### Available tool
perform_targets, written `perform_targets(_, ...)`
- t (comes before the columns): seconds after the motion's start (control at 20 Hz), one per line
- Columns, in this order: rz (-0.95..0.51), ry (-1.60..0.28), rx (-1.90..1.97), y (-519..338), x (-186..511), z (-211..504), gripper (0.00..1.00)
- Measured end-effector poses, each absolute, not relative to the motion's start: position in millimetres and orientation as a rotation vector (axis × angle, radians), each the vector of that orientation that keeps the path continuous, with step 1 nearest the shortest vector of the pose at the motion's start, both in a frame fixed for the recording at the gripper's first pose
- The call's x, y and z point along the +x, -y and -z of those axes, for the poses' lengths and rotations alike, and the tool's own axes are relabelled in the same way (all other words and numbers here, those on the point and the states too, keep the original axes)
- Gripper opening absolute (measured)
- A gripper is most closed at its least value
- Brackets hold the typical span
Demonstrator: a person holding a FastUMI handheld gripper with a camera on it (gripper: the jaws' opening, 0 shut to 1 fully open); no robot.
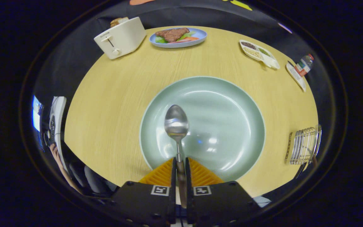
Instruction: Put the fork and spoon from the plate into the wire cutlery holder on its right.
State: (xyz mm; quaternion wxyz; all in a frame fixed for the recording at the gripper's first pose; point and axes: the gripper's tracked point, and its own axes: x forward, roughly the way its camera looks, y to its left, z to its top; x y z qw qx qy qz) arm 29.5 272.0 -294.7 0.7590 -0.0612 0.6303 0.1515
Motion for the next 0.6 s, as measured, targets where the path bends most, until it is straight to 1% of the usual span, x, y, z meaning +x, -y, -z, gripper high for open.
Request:
perform_targets(0.05,-0.333,-1.387,-0.122,-271.9,27.9,304.3,0.16)
perform_targets(0.2,-0.340,-1.392,-0.140,-270.8,27.1,304.6,0.04)
perform_targets(0.3,-0.332,-1.378,-0.159,-269.0,28.4,301.8,0.04)
perform_targets(0.35,-0.330,-1.375,-0.154,-268.7,27.7,300.9,0.01)
perform_targets(0.6,-0.345,-1.330,-0.122,-262.0,31.5,275.4,0.01)
